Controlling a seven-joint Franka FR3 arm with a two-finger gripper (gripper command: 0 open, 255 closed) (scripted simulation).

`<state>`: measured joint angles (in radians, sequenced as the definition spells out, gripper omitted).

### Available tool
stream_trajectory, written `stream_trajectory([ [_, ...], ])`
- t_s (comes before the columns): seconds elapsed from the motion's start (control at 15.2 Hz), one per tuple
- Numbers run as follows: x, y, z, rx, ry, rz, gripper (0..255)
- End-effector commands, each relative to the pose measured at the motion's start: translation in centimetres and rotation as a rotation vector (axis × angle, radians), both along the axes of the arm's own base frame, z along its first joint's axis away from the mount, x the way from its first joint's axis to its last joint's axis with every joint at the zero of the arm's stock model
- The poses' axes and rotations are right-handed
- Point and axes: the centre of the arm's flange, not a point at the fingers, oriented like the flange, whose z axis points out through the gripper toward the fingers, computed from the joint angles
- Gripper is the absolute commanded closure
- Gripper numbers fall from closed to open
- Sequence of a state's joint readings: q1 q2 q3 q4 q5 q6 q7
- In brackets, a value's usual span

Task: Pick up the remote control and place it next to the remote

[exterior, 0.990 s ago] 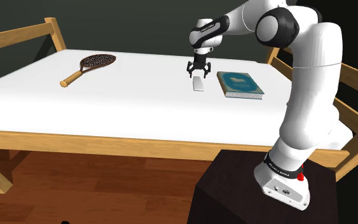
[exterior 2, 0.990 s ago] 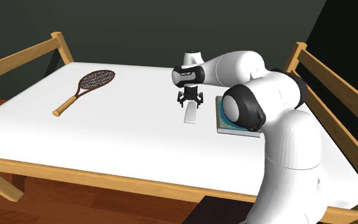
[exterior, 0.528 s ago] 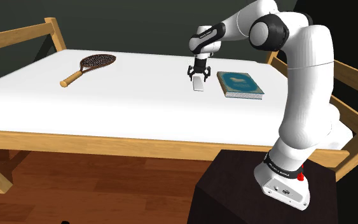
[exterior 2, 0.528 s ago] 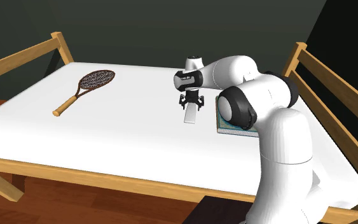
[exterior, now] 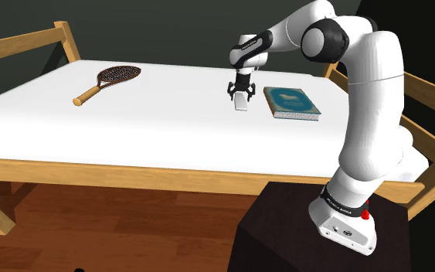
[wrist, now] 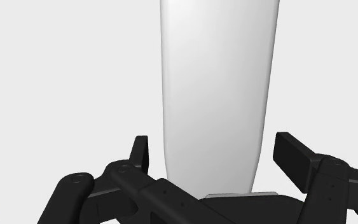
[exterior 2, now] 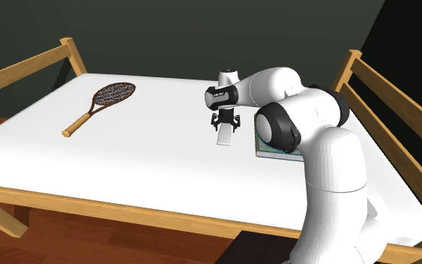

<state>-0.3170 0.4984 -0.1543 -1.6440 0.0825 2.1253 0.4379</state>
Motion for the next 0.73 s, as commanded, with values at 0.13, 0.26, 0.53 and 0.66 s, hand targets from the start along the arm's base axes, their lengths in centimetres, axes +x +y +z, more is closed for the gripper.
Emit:
stream_trajectory([
  [0.13, 0.00, 0.00, 0.00, 0.000, 0.000, 0.000, 255],
  [0.26, 0.00, -0.01, -0.01, 0.000, 0.000, 0.000, 255],
  [0.53, 0.00, -0.01, -0.01, 0.000, 0.000, 0.000, 255],
  [0.66, 0.00, -0.01, -0.01, 0.000, 0.000, 0.000, 255],
])
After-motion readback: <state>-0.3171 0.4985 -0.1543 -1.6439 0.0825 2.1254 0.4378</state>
